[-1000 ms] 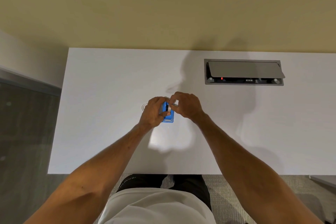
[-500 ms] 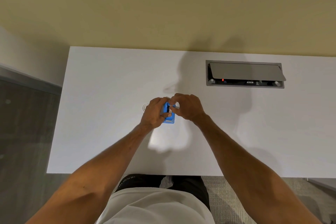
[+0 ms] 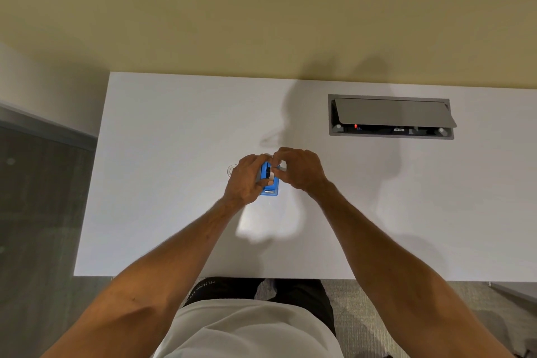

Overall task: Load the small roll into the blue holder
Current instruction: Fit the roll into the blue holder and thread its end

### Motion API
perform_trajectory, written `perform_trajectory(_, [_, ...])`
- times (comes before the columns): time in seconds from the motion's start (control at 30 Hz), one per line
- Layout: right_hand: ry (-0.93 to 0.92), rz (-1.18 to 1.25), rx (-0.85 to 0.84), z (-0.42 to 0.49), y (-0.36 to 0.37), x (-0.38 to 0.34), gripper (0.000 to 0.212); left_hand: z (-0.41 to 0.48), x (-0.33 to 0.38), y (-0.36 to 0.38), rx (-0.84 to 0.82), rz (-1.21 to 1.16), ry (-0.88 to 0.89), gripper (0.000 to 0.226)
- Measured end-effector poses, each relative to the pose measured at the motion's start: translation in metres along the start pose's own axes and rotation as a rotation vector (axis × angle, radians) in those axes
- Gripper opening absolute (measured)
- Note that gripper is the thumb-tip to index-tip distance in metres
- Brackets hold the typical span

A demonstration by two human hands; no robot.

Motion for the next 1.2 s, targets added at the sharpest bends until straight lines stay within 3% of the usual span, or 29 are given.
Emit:
perform_trajectory(0.33, [0.037, 0.060, -0.048, 0.0053, 0.0009, 0.0002, 0.021, -0.0006, -0.0017, 0.0008, 0.003, 0.007, 0.004, 0.049])
perform_trajectory(0.6, [0.041, 0.064, -0.100, 0.0038, 0.0022, -0.0010, 0.028, 0.0006, -0.0029, 0.0025, 0.000, 0.009, -0.010, 0.048])
perform_trajectory(0.77, [0.099, 0.151, -0.093, 0.0029, 0.0025, 0.0029, 0.022, 0.0009, -0.0035, 0.0021, 0.003, 0.007, -0.008, 0.048])
perform_trajectory(0.97, [0.186, 0.170, -0.027, 0.0035, 0.0008, 0.0057, 0.030, 0.0010, -0.0044, 0.0022, -0.012, 0.027, -0.002, 0.055])
perform_trajectory(1.2, [0.183, 0.182, -0.083, 0.0041, 0.0036, 0.0077, 0.027, -0.0007, -0.0030, 0.0032, 0.002, 0.026, -0.006, 0.050])
Point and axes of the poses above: each hand's wrist, its own z-axis towards the middle knuckle, its own y-axis out of the palm, x = y × z, the point moved 6 cm from there along z, towards the middle knuckle, and after that the axes turned 9 degrees about z, right-handed, at the moved point
